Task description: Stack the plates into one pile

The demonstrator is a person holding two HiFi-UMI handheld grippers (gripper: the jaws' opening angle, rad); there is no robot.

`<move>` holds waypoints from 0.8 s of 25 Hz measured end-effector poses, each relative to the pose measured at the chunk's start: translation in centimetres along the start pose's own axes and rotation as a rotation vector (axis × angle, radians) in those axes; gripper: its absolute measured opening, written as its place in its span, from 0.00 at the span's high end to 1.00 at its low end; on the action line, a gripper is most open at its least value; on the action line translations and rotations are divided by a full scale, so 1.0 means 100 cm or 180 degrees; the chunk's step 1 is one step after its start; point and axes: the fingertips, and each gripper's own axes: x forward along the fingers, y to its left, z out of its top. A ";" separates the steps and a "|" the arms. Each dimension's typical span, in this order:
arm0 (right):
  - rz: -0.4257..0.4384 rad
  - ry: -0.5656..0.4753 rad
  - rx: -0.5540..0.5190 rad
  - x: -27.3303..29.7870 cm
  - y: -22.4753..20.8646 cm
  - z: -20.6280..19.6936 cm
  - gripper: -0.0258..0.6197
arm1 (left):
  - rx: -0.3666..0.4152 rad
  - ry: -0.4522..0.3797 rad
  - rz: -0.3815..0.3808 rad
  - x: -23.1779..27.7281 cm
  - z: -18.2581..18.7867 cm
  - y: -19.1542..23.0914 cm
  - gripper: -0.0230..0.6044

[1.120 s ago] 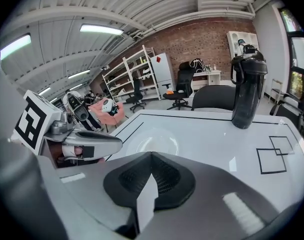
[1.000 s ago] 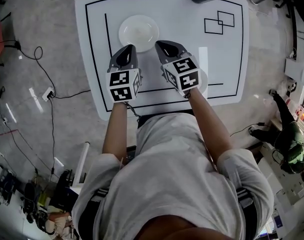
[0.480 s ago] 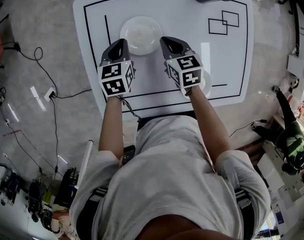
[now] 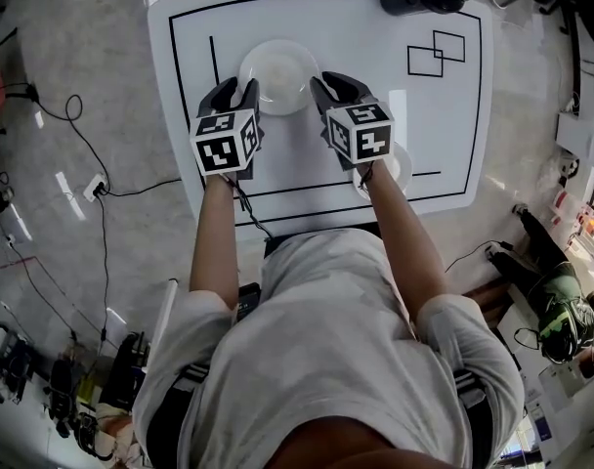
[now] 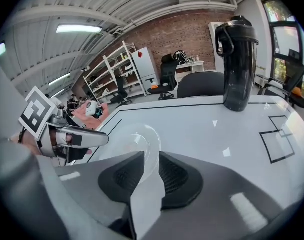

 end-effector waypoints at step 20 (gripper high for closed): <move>-0.0008 0.0208 0.0008 0.015 0.000 -0.009 0.79 | -0.0355 0.0153 -0.0194 0.012 -0.010 -0.006 0.68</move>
